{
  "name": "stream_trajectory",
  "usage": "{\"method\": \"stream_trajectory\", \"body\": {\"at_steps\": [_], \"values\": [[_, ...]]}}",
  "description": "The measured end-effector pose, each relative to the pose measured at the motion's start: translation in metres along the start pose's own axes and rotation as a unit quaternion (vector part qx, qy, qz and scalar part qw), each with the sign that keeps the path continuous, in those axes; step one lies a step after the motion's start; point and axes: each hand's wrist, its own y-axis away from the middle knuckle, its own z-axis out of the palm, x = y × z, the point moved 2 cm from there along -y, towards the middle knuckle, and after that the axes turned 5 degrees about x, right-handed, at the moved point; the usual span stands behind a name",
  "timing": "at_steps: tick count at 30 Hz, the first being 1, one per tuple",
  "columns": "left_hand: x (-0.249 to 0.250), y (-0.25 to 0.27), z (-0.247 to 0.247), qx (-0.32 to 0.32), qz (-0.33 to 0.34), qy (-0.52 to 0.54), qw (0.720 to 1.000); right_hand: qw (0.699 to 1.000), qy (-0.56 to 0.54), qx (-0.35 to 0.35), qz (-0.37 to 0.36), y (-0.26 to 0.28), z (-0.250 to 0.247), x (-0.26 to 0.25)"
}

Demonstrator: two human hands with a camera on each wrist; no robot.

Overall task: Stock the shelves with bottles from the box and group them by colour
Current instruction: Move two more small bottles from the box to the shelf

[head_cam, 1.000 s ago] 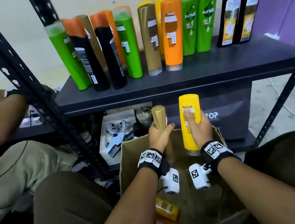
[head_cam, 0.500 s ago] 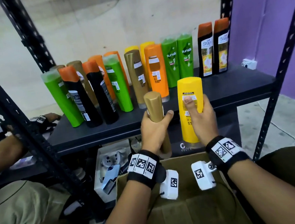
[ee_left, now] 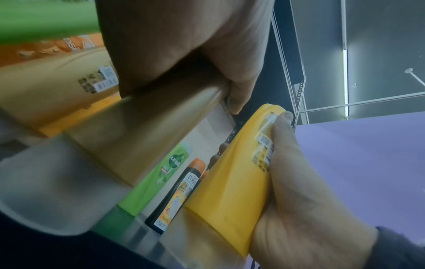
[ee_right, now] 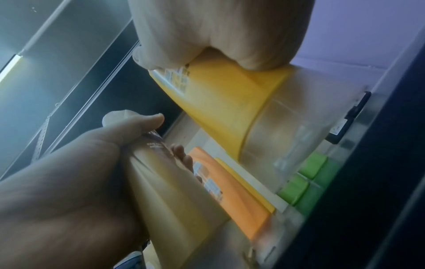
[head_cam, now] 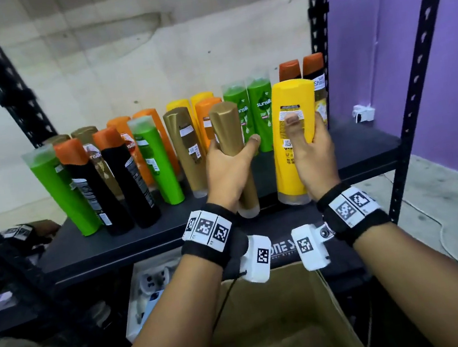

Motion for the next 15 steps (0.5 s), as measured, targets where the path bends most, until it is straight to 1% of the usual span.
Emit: {"method": "stream_trajectory", "body": {"at_steps": [4,8,15], "values": [[-0.004,-0.013,0.013,0.005,0.011,0.0,1.0,1.0,0.001,-0.002,-0.004,-0.015,-0.001,0.002],[-0.012,-0.019,0.023,0.005,0.006,-0.005,1.0,1.0,0.0,-0.01,-0.016,-0.026,-0.003,0.006],[-0.028,-0.025,0.034,-0.005,0.007,-0.008,1.0,1.0,0.01,-0.012,-0.003,-0.034,0.003,0.022]]}}
